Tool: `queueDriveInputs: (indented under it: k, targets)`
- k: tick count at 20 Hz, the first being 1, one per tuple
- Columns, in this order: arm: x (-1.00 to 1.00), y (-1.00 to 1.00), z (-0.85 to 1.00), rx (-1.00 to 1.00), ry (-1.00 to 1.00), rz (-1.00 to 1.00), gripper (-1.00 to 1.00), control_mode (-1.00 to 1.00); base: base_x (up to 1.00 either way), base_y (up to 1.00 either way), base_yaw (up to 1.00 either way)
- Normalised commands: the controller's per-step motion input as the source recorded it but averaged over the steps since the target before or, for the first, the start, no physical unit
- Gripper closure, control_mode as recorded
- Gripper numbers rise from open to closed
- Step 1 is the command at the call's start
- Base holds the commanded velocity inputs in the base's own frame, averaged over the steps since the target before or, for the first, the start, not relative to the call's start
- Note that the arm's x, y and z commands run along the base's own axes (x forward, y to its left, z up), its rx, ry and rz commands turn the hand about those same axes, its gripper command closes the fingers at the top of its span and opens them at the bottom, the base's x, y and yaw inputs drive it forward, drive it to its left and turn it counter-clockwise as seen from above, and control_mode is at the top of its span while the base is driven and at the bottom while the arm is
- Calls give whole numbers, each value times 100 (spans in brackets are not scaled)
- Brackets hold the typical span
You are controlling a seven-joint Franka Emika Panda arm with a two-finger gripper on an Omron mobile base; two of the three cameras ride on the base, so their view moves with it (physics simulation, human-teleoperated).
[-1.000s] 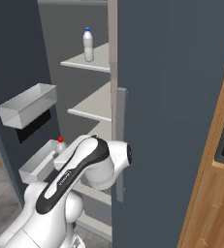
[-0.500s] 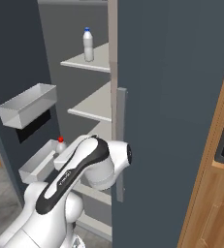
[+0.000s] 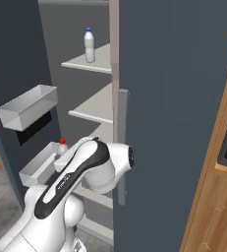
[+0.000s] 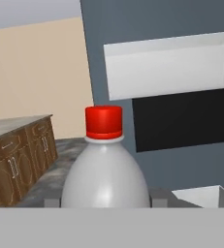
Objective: Take the bottled waters from the counter and place them in the freezer to freeze. Close the freezer door after placing the bottles.
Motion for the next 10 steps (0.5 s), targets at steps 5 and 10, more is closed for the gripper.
queueDriveInputs:
  k: [5,10]
  targets:
    - [-1,13,80,0,0,-22,100,-100,0,0,0]
    - [0,20,100,-4,-4,-32,100,-100,0,0,0]
